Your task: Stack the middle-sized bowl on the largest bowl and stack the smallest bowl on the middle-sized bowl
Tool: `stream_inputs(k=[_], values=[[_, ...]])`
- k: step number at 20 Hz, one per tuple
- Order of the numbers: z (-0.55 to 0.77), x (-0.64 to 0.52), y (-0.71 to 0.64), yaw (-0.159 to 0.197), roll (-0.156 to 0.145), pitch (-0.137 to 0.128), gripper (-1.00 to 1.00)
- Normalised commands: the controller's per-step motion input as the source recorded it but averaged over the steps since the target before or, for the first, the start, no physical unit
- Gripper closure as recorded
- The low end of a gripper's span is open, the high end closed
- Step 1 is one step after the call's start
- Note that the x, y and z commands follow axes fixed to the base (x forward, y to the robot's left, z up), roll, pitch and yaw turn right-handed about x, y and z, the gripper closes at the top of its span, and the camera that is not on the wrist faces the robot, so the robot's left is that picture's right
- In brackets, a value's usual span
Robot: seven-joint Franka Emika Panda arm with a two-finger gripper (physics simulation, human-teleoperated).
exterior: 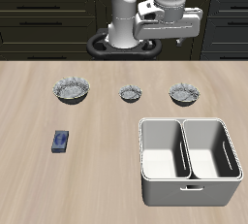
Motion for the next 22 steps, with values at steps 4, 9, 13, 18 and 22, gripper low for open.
stream_inputs(k=[4, 9, 13, 18, 22], values=[[-0.03, 0.02, 0.17, -0.003, 0.019, 0.002, -1.0], [-0.12, 0.07, 0.04, -0.005, -0.011, -0.004, -1.0], [-0.28, 0.0, 0.08, -0.021, 0.007, 0.027, -1.0], [-0.26, 0.01, 0.12, -0.001, 0.001, 0.005, -1.0], [-0.37, -0.02, 0.09, 0.018, -0.026, -0.05, -1.0]])
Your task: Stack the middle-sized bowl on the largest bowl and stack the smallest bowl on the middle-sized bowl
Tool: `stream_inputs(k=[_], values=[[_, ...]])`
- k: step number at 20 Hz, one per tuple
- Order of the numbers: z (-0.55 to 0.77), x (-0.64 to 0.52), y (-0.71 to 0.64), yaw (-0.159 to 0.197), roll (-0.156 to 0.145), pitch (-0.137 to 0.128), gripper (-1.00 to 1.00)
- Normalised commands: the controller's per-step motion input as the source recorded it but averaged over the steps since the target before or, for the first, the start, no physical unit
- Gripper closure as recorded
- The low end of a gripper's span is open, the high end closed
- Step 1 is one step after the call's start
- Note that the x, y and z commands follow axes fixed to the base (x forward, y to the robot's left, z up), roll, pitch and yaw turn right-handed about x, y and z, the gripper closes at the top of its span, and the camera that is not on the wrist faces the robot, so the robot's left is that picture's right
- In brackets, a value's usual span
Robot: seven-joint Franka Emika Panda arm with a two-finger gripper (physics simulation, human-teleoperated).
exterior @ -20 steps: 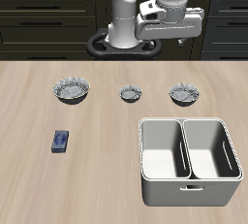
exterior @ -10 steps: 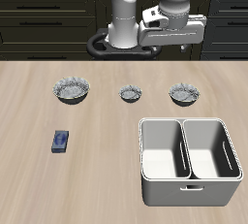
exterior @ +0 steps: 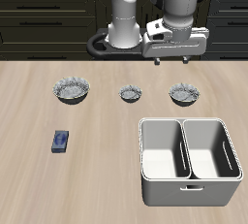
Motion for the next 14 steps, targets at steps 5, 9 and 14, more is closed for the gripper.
stream_inputs(k=[5, 9, 14], values=[[-0.33, -0.02, 0.06, -0.01, 0.023, 0.035, -1.0], [-0.26, 0.02, -0.02, 0.019, -0.019, -0.002, -1.0], [-0.24, -0.08, 0.05, -0.014, 0.006, 0.017, -1.0]])
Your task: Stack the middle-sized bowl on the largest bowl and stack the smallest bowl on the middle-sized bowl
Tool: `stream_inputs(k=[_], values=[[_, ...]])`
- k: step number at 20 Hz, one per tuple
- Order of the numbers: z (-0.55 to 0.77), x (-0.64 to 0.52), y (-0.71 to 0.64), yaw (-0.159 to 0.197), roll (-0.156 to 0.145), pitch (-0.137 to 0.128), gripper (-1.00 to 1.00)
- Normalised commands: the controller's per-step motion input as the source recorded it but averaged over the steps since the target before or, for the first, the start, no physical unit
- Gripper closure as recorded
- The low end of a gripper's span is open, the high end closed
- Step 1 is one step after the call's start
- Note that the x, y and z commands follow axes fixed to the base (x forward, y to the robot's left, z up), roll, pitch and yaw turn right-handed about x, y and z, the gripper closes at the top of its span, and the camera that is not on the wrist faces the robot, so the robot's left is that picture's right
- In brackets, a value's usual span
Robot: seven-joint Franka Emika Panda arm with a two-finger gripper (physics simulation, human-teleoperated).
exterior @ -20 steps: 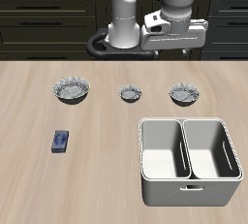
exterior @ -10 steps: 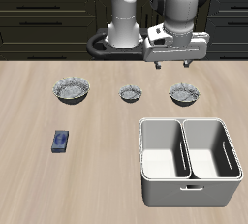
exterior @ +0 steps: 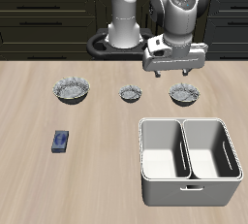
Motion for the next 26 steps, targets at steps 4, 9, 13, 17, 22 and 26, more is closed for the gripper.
stream_inputs(k=[4, 9, 13, 17, 22, 26], values=[[-0.21, -0.06, 0.07, 0.002, 0.01, 0.018, -1.0], [-0.21, -0.02, 0.08, 0.005, 0.021, 0.029, -1.0], [-0.21, 0.03, -0.04, 0.001, -0.009, 0.023, -1.0], [-0.2, 0.02, -0.02, 0.0, -0.002, 0.034, -1.0], [-0.25, -0.03, 0.03, -0.012, 0.014, 0.047, -1.0], [-0.22, -0.04, 0.02, 0.009, 0.004, 0.031, -1.0]])
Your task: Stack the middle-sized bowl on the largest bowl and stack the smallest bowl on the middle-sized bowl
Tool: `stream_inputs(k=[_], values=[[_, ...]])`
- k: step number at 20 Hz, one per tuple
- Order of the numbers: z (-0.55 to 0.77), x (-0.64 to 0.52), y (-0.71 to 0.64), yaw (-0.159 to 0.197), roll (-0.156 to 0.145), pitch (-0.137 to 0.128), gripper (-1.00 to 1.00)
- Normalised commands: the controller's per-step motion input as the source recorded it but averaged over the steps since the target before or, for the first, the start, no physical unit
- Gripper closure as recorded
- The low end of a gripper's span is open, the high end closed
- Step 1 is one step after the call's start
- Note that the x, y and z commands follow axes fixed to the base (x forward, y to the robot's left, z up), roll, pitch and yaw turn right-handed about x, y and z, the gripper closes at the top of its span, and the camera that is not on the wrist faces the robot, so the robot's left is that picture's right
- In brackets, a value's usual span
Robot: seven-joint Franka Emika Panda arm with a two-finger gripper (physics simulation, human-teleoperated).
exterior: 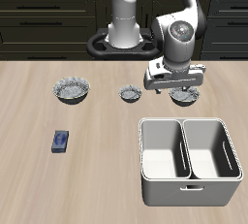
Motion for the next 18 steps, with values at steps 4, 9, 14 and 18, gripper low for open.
stream_inputs(k=[4, 9, 14, 18], values=[[-0.13, -0.03, -0.01, -0.013, 0.007, 0.03, -1.0], [-0.23, 0.0, 0.0, 0.012, 0.058, 0.042, -1.0], [-0.09, -0.03, -0.07, -0.034, 0.03, -0.006, 1.0], [-0.05, 0.04, -0.17, -0.017, -0.018, 0.015, 1.0]])
